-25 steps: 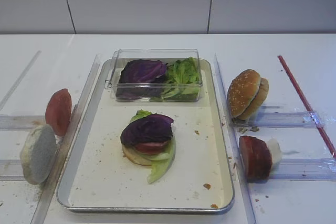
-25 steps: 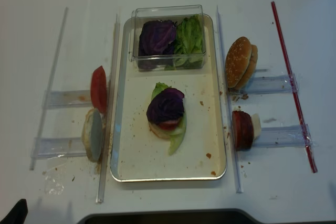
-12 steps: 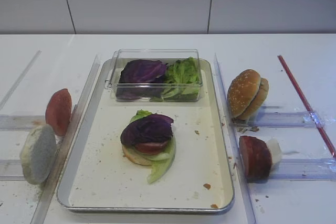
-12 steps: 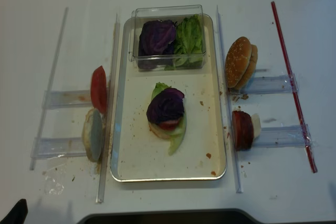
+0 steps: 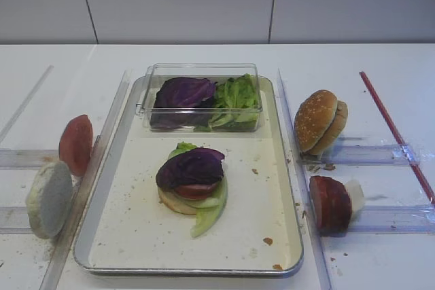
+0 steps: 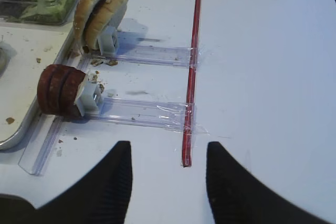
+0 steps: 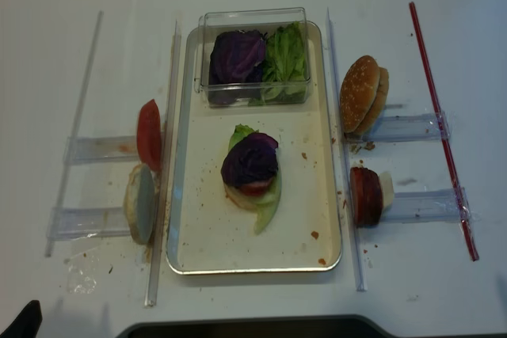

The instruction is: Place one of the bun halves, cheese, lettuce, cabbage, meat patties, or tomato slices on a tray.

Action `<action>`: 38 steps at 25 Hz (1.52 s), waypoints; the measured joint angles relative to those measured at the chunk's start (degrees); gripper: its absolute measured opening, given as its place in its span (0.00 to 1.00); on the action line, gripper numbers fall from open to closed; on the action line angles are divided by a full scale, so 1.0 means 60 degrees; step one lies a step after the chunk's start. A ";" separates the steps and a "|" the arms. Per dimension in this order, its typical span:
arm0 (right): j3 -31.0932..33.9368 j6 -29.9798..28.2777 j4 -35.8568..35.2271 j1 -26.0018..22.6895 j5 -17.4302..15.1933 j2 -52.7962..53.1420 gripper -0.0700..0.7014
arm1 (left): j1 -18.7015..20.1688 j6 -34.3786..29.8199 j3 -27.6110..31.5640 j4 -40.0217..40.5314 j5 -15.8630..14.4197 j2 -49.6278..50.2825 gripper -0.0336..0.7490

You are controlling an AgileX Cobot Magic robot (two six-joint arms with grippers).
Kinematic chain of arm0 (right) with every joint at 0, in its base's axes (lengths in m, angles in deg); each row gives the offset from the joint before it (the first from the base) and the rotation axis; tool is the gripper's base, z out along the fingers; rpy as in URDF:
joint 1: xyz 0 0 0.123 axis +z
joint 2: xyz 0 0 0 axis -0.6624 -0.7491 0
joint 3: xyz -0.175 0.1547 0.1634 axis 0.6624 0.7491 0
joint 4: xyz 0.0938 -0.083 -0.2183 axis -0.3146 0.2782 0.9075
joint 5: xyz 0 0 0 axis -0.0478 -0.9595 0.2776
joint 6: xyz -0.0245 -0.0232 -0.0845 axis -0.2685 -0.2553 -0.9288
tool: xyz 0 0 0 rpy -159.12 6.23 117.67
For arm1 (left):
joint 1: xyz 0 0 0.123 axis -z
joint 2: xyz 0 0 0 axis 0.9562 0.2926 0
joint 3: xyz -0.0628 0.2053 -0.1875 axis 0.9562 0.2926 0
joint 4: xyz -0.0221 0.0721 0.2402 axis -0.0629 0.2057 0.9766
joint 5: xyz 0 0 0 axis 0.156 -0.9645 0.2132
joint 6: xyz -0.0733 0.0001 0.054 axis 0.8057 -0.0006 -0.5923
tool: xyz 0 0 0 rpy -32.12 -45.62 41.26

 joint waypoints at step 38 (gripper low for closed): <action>0.0000 0.0000 0.0000 0.0000 0.0000 0.0000 0.54 | 0.0000 0.0000 0.0000 0.0000 0.0000 0.0000 0.60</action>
